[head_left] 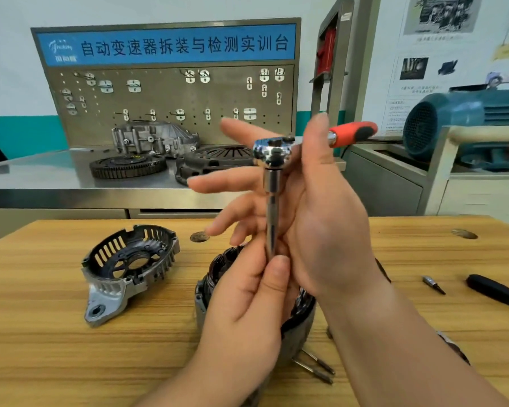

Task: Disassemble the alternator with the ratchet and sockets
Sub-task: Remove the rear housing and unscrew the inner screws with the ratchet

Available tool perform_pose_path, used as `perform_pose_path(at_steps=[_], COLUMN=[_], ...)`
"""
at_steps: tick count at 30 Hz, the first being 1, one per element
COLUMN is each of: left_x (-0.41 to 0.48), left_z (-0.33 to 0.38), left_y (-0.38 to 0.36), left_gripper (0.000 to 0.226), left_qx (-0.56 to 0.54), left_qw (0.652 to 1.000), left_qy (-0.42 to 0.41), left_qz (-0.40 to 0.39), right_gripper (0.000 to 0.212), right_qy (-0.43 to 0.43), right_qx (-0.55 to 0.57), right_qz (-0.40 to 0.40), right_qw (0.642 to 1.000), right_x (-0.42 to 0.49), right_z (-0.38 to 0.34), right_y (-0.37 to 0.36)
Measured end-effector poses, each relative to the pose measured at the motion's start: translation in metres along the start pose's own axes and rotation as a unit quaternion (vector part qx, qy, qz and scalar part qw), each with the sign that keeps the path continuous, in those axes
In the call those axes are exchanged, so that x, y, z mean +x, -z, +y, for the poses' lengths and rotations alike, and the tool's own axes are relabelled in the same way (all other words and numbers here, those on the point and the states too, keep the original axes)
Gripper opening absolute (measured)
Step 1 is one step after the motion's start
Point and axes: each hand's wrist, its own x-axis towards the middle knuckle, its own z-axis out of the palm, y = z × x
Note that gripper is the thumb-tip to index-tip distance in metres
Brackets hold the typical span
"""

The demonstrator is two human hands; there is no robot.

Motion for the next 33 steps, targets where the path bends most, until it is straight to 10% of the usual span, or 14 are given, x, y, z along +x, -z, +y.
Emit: perform_pose_path(at_steps=[6, 15, 23, 33], left_x=[0.0, -0.001, -0.006, -0.004], left_z=[-0.002, -0.002, -0.009, -0.003], left_y=[0.004, 0.003, 0.004, 0.002], left_gripper=[0.022, 0.043, 0.023, 0.023], left_qx=[0.046, -0.004, 0.013, 0.036], left_qw=[0.998, 1.0, 0.998, 0.999], left_qy=[0.018, 0.009, 0.027, -0.012], left_qz=[0.028, 0.001, 0.051, 0.021], right_gripper=[0.041, 0.056, 0.03, 0.053], right_qy=[0.21, 0.003, 0.202, 0.033], right_qx=[-0.202, 0.004, -0.176, -0.027], right_qz=[0.051, 0.008, 0.074, 0.061], right_qw=[0.955, 1.0, 0.961, 0.997], right_x=[-0.005, 0.0, -0.006, -0.001], right_z=[0.002, 0.004, 0.004, 0.008], right_y=[-0.004, 0.002, -0.009, -0.002])
